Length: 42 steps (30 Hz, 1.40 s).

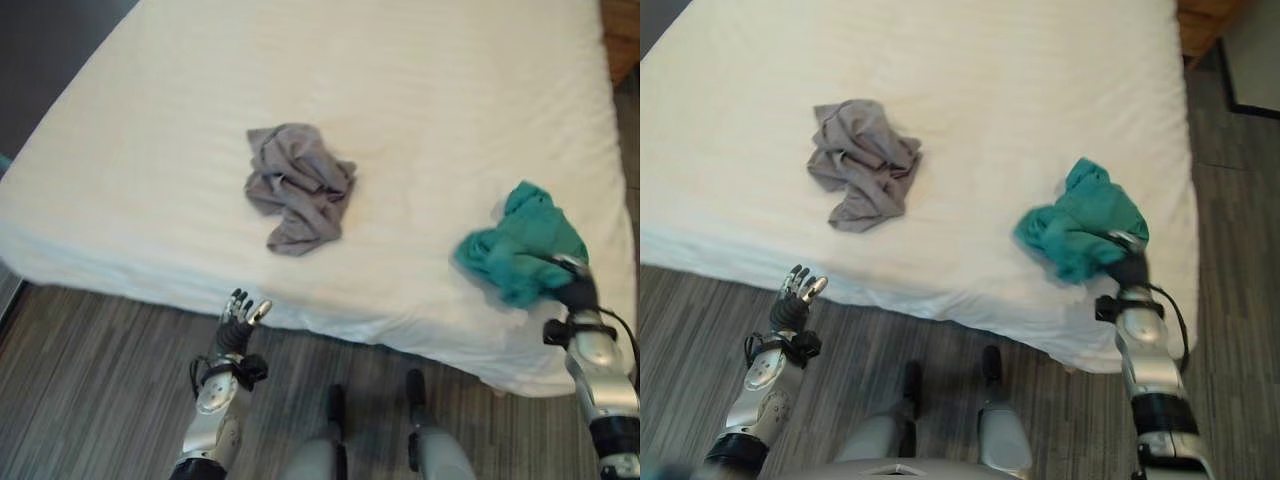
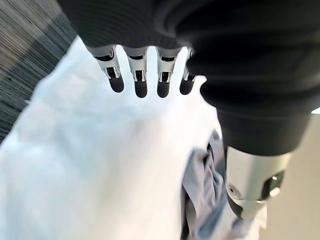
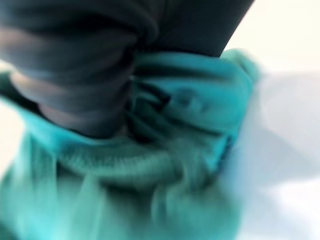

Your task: Pick up bed clothes into laundry basket.

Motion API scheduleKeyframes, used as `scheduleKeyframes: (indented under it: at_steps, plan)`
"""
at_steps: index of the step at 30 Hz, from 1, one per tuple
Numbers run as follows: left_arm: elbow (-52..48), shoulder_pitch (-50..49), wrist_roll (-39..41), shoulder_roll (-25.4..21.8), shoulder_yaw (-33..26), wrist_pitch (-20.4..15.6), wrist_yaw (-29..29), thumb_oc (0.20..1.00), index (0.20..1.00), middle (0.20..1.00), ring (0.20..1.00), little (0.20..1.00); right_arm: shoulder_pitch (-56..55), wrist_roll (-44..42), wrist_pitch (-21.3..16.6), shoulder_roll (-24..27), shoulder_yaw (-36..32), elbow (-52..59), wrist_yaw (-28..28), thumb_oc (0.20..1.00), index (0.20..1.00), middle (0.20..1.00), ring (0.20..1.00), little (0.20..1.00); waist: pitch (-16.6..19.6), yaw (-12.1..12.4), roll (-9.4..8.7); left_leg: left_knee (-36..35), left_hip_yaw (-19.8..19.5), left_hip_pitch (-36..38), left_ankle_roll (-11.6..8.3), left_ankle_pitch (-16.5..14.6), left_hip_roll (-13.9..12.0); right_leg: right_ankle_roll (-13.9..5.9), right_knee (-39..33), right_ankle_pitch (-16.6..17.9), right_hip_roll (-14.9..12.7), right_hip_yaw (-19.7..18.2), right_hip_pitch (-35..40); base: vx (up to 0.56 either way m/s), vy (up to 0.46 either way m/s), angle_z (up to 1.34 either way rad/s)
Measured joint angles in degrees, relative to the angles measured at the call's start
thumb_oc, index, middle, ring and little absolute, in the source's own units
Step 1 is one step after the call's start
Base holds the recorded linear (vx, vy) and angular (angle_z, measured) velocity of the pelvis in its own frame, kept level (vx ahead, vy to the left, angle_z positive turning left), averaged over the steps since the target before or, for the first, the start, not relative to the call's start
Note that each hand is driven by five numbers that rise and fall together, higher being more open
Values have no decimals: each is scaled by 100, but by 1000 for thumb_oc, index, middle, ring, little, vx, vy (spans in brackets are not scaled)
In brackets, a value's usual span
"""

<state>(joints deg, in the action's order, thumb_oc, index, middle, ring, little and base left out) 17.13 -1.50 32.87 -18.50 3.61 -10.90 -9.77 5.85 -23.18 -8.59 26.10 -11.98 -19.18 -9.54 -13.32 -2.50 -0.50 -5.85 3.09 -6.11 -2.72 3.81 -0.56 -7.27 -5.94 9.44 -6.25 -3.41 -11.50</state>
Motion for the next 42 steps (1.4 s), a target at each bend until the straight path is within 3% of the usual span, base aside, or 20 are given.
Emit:
scheduleKeyframes:
  at_steps: [2,6,8,12,14,15,19,20,22,26,31,33,37,42]
  plan:
    - [-134,76,-50,-12,-56,52,-4,1000,1000,1000,1000,1000,-190,-936,-188,-324,-193,304,38,200,200,200,200,200,8,-182,-8,0,33,132,-14,-12,-23,30,1,-27,11,-26,110,70,17,-14]
    - [-373,330,-535,-230,-347,97,-7,1000,1000,1000,1000,1000,-519,-2451,-400,-631,-127,863,441,200,200,200,200,200,207,-217,-2,-1,161,158,16,-48,-76,46,10,-30,71,-120,78,51,16,-17]
    - [-385,456,-670,-287,-550,112,-114,1000,1000,1000,1000,1000,-629,-2713,-399,-647,-100,949,551,200,200,200,200,200,319,-223,-5,1,186,176,12,-49,-85,46,-3,-30,84,-136,82,38,4,-8]
    - [-425,1182,-1175,-1363,-930,180,-489,1000,1000,1000,1000,1000,-770,-2890,-375,-689,68,1199,757,200,200,200,200,200,503,-225,-119,-1,282,224,-21,-34,-110,57,-4,-20,116,-199,96,22,4,-8]
    - [-376,1455,-1304,-1648,-986,161,-589,1000,1000,1000,1000,1000,-846,-2894,-340,-689,130,1172,757,200,200,200,200,200,611,-287,-149,0,296,227,-12,-38,-96,57,-6,-22,102,-213,88,0,0,0]
    - [-100,1801,-1421,-2086,-870,158,-608,1000,1000,1000,1000,1000,-869,-2907,-280,-690,230,1126,759,200,200,200,200,200,648,-326,-203,0,307,205,-12,-37,-96,57,-5,-22,102,-218,73,0,0,0]
    - [804,2745,-1596,-2781,-566,206,-795,1000,1000,1000,1000,1000,-1027,-2942,-132,-702,414,1114,764,200,200,200,200,200,771,-425,-310,0,434,112,-9,-36,-93,53,-10,-26,87,-277,-90,-63,-11,-11]
    - [1458,3468,-1702,-3200,95,317,-794,1000,1000,1000,1000,1000,-1081,-2968,-130,-706,468,1075,763,200,200,200,200,200,801,-490,-354,7,412,-38,38,5,-90,52,-5,-25,82,-267,-206,-58,-13,0]
    - [1893,4098,-1835,-3437,491,415,-798,1000,1000,1000,1000,1000,-1100,-2977,-87,-707,575,1043,763,200,200,200,200,200,811,-571,-376,33,452,-145,52,25,-81,25,12,2,72,-269,-332,-51,-17,-1]
    - [2712,5174,-1973,-3469,1537,549,-775,1000,1000,1000,1000,1000,-1133,-3194,-14,-709,767,942,761,200,200,200,200,200,806,-728,-374,32,461,-283,40,16,-62,11,19,91,68,-277,-485,-33,-8,-4]
    - [3467,5731,-2352,-3360,2260,729,-502,1000,1000,1000,1000,1000,-1143,-3198,40,-710,1029,953,773,200,200,200,200,200,717,-877,-360,34,569,-470,28,8,-75,107,23,235,118,-350,-725,-19,-3,-11]
    - [4072,6126,-2726,-3260,2573,807,-404,1000,1000,1000,1000,1000,-1151,-3200,40,-709,1029,976,797,200,200,200,200,200,518,-897,-364,34,567,-488,30,10,-76,110,23,245,132,-344,-740,0,0,0]
    - [5078,6443,-3192,-2871,2503,1267,-236,1000,1000,1000,1000,1000,-1160,-3311,38,-839,1023,1008,876,200,200,200,200,200,306,-921,-306,33,575,-684,0,-4,-78,44,21,185,130,-348,-944,-2,-5,-1]
    - [5283,6557,-3749,-2872,2526,1404,-229,1000,1000,1000,1000,1000,-1228,-3365,41,-898,1079,1175,877,200,200,200,200,200,-12,-928,-307,35,585,-781,14,26,-99,130,24,291,186,-347,-1054,-24,-12,-3]
